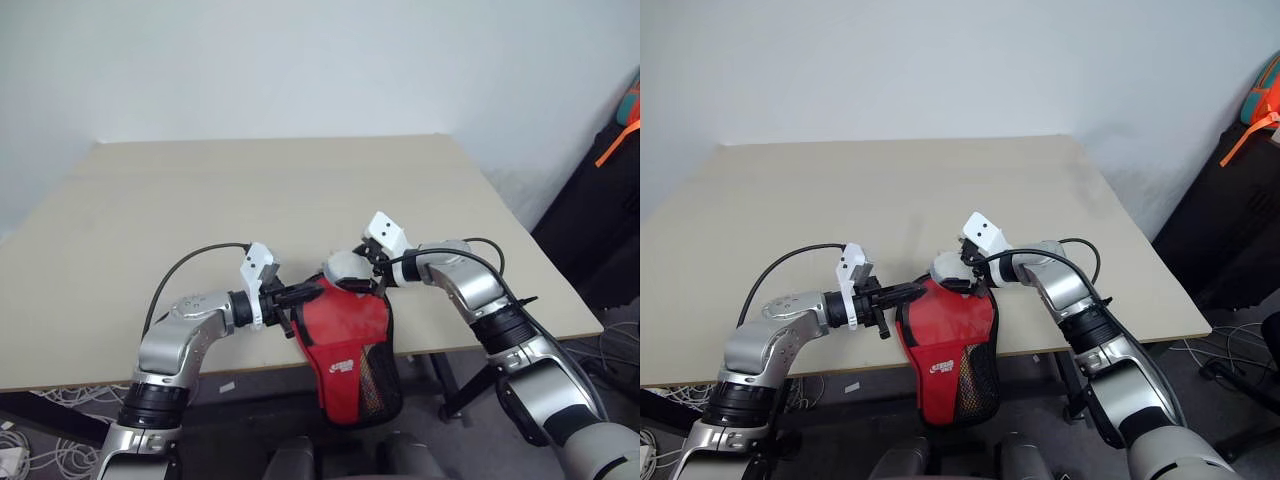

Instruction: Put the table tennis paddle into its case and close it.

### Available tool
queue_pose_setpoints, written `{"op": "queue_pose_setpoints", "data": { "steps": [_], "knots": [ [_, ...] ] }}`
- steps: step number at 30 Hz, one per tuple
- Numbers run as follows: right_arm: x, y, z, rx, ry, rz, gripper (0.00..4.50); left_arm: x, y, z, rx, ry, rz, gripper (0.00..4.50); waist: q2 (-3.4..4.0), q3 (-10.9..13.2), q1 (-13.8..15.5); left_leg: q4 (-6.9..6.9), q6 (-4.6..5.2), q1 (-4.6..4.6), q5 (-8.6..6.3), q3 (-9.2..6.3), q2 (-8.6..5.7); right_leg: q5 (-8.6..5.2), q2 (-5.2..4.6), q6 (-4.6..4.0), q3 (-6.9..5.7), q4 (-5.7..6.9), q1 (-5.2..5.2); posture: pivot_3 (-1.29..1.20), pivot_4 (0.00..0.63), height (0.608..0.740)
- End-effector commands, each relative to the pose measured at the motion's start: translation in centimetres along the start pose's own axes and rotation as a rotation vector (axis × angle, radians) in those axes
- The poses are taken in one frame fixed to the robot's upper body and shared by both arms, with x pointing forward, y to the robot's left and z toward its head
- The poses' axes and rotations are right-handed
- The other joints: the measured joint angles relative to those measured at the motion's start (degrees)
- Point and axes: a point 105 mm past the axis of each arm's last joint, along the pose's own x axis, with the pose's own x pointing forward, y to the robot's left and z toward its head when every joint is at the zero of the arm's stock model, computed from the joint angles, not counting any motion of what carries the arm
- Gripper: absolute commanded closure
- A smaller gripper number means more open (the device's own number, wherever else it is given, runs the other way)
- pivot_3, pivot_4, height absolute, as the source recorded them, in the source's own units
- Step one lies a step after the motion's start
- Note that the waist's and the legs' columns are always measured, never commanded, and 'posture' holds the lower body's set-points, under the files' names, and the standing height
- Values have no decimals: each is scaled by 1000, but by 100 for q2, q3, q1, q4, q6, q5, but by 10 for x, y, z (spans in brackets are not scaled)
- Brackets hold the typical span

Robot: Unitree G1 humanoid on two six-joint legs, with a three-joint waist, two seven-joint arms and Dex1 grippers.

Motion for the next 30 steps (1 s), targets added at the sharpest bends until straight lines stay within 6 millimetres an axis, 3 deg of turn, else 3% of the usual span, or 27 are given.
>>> {"op": "queue_pose_setpoints", "data": {
  "steps": [1, 3, 12, 15, 30],
  "knots": [
    [0, -6, 10, -47, -13, -22, 185, 0, -3, 5, 58, -11, -1, 4500, 0, 0, -3, 0, 0, 0, 0, 0, 0, 0, 0, 0, 0, 0, 0, 0, 0, 739],
    [1, -7, 8, -48, -10, -22, 590, 1, -4, 4, 63, -9, 0, 4500, 1, 0, -3, 0, 0, 0, 0, 1, 0, 0, 0, 0, 1, 0, -1, 0, 0, 739],
    [4, -8, 6, -46, 5, -26, 3653, 7, -6, -5, 84, 14, -3, 4500, 3, -1, -4, -1, 0, 1, 0, 1, 0, 0, 0, 0, 0, 1, -1, 0, 0, 739],
    [6, -10, 8, -48, 4, -28, 4317, 13, -5, -10, 89, 23, -4, 4500, 5, -2, -3, -1, 0, 2, 0, 1, 0, 0, 0, 0, 0, 1, 0, 0, 0, 739],
    [18, -24, 23, -67, 0, -45, 4381, 55, 4, -13, 126, 19, -2, 4500, 10, -3, -4, 1, 0, 2, 0, 0, -1, 2, 3, 1, 1, 4, 1, 0, 0, 739]
  ]
}}
